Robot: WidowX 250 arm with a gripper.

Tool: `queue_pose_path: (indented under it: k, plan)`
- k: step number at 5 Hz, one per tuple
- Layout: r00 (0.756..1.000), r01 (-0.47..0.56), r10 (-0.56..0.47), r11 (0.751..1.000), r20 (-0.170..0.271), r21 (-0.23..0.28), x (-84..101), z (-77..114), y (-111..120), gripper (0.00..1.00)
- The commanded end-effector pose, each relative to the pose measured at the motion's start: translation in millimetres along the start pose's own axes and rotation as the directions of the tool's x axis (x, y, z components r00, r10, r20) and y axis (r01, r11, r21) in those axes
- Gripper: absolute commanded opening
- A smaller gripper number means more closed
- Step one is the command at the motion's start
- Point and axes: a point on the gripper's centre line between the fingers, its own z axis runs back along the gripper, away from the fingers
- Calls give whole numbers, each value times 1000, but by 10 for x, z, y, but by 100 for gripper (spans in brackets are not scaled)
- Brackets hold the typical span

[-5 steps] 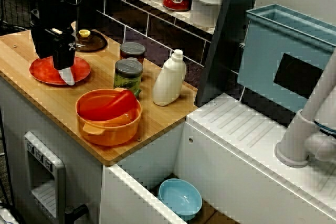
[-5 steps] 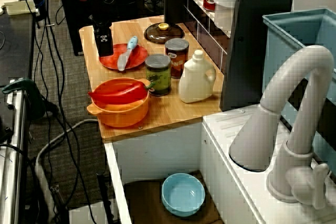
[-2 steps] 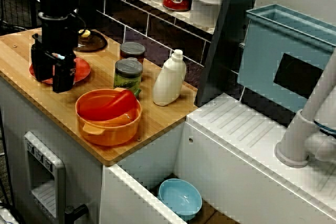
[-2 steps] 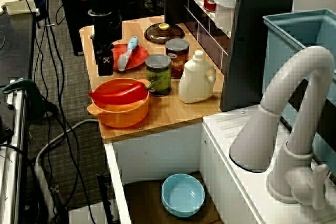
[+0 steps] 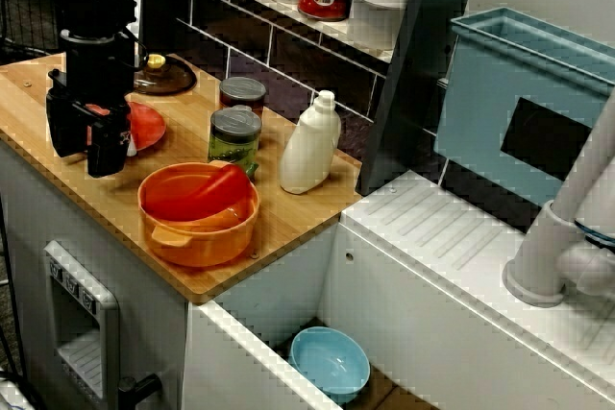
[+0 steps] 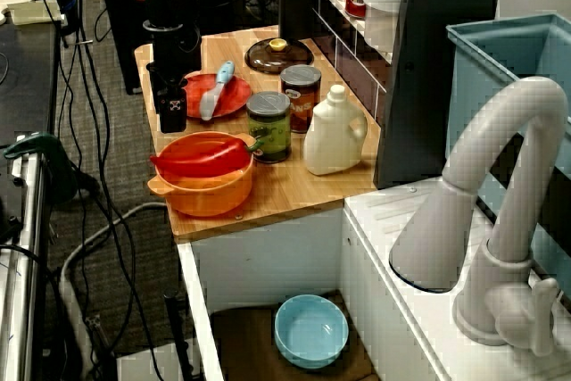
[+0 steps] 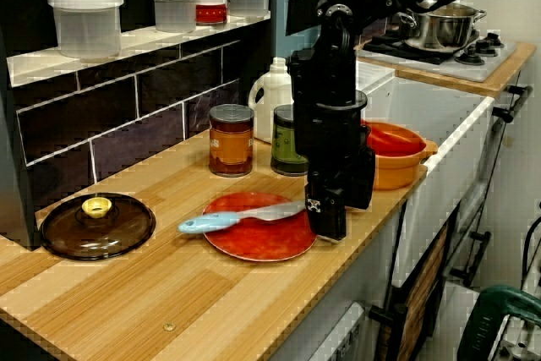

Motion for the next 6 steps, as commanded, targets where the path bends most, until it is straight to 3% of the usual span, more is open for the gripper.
queue_pose_path:
  k: [1, 3, 6]
  plan:
    - [999, -16, 16, 1000, 43, 15, -124, 66, 27, 0]
    - [999, -38, 37, 999, 39, 4, -87, 13, -94, 0]
    - [999, -34, 34, 999, -14, -30, -82, 9, -362, 0]
